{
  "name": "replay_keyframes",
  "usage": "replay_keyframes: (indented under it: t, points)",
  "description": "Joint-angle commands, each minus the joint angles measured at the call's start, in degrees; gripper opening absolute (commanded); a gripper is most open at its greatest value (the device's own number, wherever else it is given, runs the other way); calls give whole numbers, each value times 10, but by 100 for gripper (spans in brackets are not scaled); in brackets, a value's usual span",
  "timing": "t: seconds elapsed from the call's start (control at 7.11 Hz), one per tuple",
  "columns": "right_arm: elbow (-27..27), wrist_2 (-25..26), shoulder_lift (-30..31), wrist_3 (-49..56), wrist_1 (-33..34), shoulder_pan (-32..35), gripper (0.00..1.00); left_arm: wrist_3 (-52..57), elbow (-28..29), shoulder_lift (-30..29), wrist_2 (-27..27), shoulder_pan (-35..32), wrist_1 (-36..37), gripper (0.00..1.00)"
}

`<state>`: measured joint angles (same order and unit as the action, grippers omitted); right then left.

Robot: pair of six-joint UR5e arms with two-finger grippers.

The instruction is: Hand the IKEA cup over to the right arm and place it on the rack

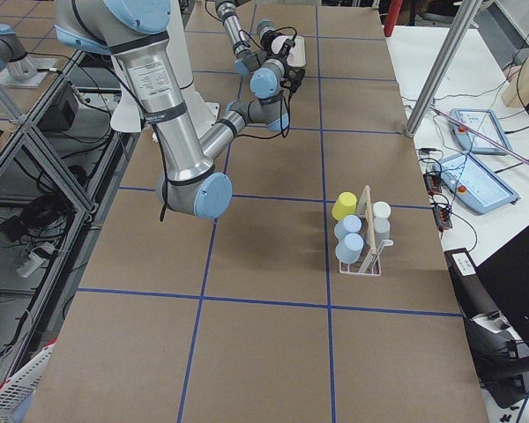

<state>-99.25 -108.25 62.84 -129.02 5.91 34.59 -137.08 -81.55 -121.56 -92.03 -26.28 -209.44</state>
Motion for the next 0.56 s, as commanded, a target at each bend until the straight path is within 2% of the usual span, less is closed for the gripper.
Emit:
replay_keyframes:
  t: [0.0,0.14,0.28,0.42]
  points:
    - [-1,1,0,0,-1,0,42,2,1,0,0,0,0,0]
    - [-1,1,0,0,-1,0,27,5,1,0,0,0,0,36]
    - [-2,1,1,0,-1,1,22,6,-2,-1,1,0,1,58]
    - [-2,1,1,0,-1,2,22,7,-5,1,1,-2,1,91]
